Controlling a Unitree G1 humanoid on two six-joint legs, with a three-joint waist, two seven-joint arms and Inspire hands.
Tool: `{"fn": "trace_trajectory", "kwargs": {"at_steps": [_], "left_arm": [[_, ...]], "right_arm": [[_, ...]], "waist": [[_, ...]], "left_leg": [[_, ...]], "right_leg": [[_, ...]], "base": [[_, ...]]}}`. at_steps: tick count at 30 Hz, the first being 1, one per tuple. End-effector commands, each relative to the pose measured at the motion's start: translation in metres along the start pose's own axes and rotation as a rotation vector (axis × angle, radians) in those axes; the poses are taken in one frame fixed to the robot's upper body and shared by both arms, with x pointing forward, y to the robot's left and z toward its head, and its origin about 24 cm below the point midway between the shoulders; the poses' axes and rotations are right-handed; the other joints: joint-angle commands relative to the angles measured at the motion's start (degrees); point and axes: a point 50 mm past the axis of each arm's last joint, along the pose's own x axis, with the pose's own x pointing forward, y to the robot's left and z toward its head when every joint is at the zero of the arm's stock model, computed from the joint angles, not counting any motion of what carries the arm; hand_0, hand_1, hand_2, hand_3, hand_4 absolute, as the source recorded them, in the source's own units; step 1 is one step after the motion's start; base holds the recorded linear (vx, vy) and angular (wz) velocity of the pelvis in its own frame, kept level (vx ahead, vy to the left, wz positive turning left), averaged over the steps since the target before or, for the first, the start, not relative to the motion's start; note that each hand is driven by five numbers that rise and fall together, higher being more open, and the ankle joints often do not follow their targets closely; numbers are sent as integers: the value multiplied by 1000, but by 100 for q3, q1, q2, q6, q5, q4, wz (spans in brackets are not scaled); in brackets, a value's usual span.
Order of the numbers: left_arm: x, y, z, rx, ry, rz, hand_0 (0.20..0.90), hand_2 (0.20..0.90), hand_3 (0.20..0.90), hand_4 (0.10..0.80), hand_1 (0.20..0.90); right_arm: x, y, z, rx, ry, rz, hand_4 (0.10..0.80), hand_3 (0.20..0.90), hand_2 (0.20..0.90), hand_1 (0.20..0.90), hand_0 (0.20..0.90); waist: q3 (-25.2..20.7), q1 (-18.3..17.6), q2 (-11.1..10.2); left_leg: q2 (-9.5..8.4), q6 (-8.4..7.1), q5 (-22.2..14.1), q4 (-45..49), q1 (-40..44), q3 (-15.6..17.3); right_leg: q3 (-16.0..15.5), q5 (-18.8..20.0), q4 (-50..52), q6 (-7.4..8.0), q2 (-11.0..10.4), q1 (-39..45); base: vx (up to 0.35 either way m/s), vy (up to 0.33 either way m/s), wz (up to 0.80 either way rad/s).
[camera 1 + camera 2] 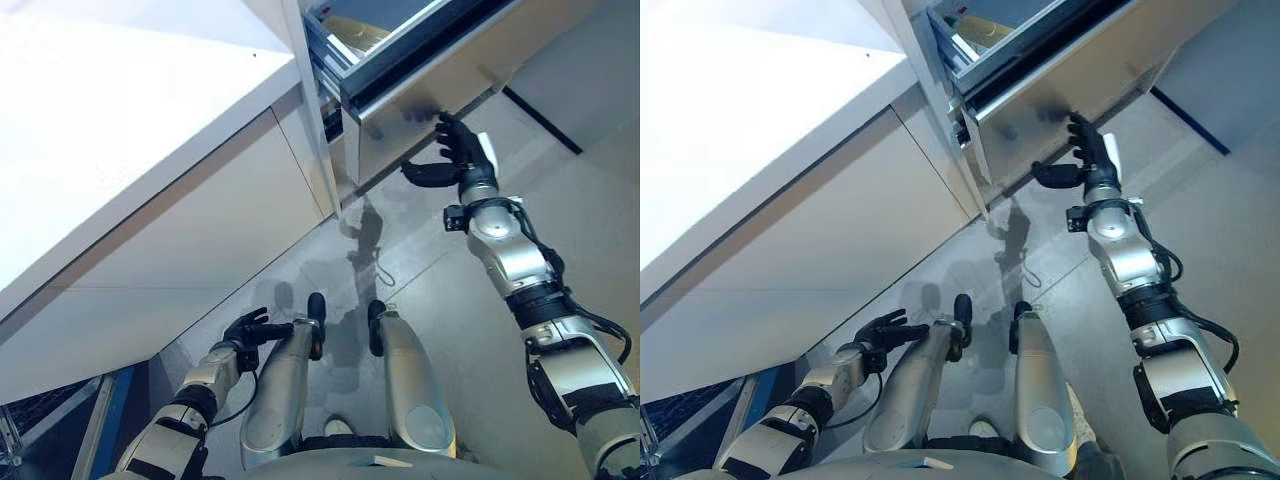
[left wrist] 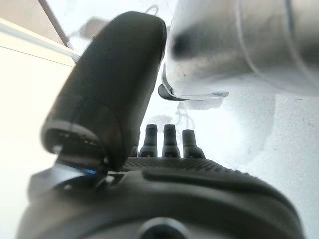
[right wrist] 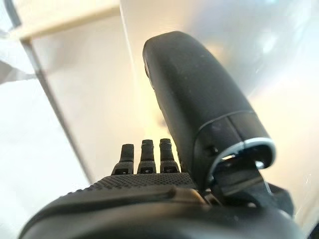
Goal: Put drinks into fridge and close the fridge
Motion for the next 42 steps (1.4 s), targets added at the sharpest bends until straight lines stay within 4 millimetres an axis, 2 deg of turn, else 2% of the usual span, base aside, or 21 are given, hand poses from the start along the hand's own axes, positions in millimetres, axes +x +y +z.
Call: {"fn": "trace_trajectory", "kwargs": {"at_steps": [1, 7, 13, 14, 15, 18, 19, 21, 22, 26, 28, 29, 30, 33, 35, 36, 38, 42], "left_arm": [[-2, 7, -5, 88, 6, 29, 900, 900, 900, 800, 900], [-2, 12, -9, 113, 29, 56, 900, 900, 900, 800, 900], [-4, 22, -13, 138, 36, 87, 900, 900, 900, 800, 900], [-5, 24, -15, 131, 27, 85, 900, 900, 900, 800, 900], [-5, 25, -16, 128, 29, 86, 900, 900, 900, 800, 900], [-9, 27, -30, 52, 63, 75, 900, 900, 900, 800, 900], [-11, 28, -37, 18, 76, 66, 900, 900, 900, 800, 900], [-16, 33, -53, -18, 99, 81, 900, 900, 900, 800, 900], [-19, 36, -63, -40, 112, 90, 900, 900, 900, 800, 900], [-32, 52, -90, -87, 145, 135, 900, 900, 900, 800, 900], [-36, 61, -97, -108, 157, 164, 900, 900, 900, 800, 900], [-37, 62, -99, -111, 158, 169, 900, 900, 900, 800, 900], [-40, 70, -106, -115, 174, 191, 900, 900, 900, 800, 900], [-44, 78, -116, -102, 200, 202, 900, 900, 900, 800, 900], [-46, 79, -123, -82, 221, 192, 900, 900, 900, 800, 900], [-46, 78, -125, -77, 223, 188, 900, 900, 900, 800, 900], [-48, 74, -132, -55, 230, 158, 900, 900, 900, 800, 900], [-51, 67, -144, -46, 251, 129, 900, 900, 900, 800, 900]], "right_arm": [[3, 44, 130, 95, -518, 168, 800, 900, 900, 900, 900], [3, 36, 137, 141, -546, 113, 800, 900, 900, 900, 900], [1, 21, 121, 151, -530, 32, 800, 900, 900, 900, 900], [-1, 14, 110, 161, -508, -2, 800, 900, 900, 900, 900], [-1, 13, 107, 164, -503, -6, 800, 900, 900, 900, 900], [-12, -3, 54, 202, -363, -65, 800, 900, 900, 900, 900], [-19, -5, 31, 204, -292, -73, 800, 900, 900, 900, 900], [-40, -12, -22, 202, -138, -68, 800, 900, 900, 900, 900], [-57, -16, -53, 183, -37, -78, 800, 900, 900, 900, 900], [-126, -22, -153, 162, 368, -123, 800, 900, 900, 900, 900], [-159, -17, -188, 173, 551, -142, 800, 900, 900, 900, 900], [-164, -15, -192, 169, 576, -143, 800, 900, 900, 900, 900], [-199, -9, -224, 170, 766, -124, 800, 900, 900, 900, 900], [-250, 0, -259, 137, 1016, -81, 800, 900, 900, 900, 900], [-282, 4, -272, 141, 1159, -70, 800, 900, 900, 900, 900], [-288, 6, -274, 156, 1194, -55, 800, 900, 900, 900, 900], [-325, 23, -282, 207, 1346, 76, 800, 900, 900, 900, 900], [-356, 35, -284, 258, 1476, 113, 800, 900, 900, 900, 900]], "waist": [[-388, 334, -153], [-506, 378, -221], [-727, 350, -365], [-833, 335, -413], [-849, 332, -421], [-1197, 233, -517], [-1318, 193, -536], [-1568, 129, -568], [-1705, 98, -587], [-2117, -15, -640], [-2240, -56, -667], [-2254, -61, -672], [-2333, -61, -690], [-2403, -35, -688], [-2434, -23, -679], [-2440, -21, -675], [-2455, -12, -669], [-2471, -16, -648]], "left_leg": [[-245, 458, -710, 313, 266, 337], [-209, 450, -696, 95, 555, 305], [-132, 433, -595, -360, 987, 296], [-111, 414, -547, -551, 1136, 286], [-109, 411, -534, -593, 1170, 282], [-67, 343, -381, -1166, 1558, 281], [-52, 329, -336, -1340, 1682, 293], [-4, 297, -263, -1649, 1923, 325], [19, 286, -231, -1780, 2030, 348], [93, 264, -152, -2241, 2402, 456], [118, 244, -113, -2419, 2543, 509], [122, 240, -105, -2448, 2567, 516], [130, 216, -50, -2642, 2673, 522], [151, 195, 65, -2875, 2756, 548], [172, 181, 112, -2968, 2777, 522], [174, 180, 121, -2985, 2779, 516], [179, 177, 123, -2984, 2780, 526], [163, 199, 97, -2979, 2806, 517]], "right_leg": [[-24, 446, -679, -12, 35, 438], [-39, 497, -976, 14, 7, 766], [-34, 583, -1408, 83, 31, 1171], [-39, 631, -1603, 124, 44, 1309], [-41, 644, -1645, 132, 45, 1341], [-59, 800, -2246, 258, 64, 1736], [-57, 843, -2411, 297, 74, 1856], [-62, 930, -2708, 368, 92, 2085], [-63, 977, -2832, 408, 96, 2181], [-31, 1127, -3248, 504, 154, 2483], [-18, 1203, -3428, 533, 190, 2598], [-19, 1215, -3457, 537, 195, 2619], [-33, 1302, -3664, 565, 227, 2721], [-29, 1376, -3836, 575, 275, 2806], [-18, 1360, -3856, 573, 302, 2841], [-17, 1358, -3860, 573, 306, 2845], [-25, 1352, -3872, 570, 300, 2851], [-13, 1319, -3855, 573, 302, 2875]], "base": [[50, -3, 8], [8, 0, 11], [-8, -20, 4], [0, 0, 0], [-45, -31, -3], [-23, -8, -2], [0, 0, 0], [15, 6, -2], [0, 0, 0], [-11, 2, -2], [-24, -3, -7], [-40, -26, -9], [-47, -34, -12], [-50, -30, -17], [-13, -10, -2], [0, 0, 0], [-9, -1, -4], [5, 1, -3]]}}
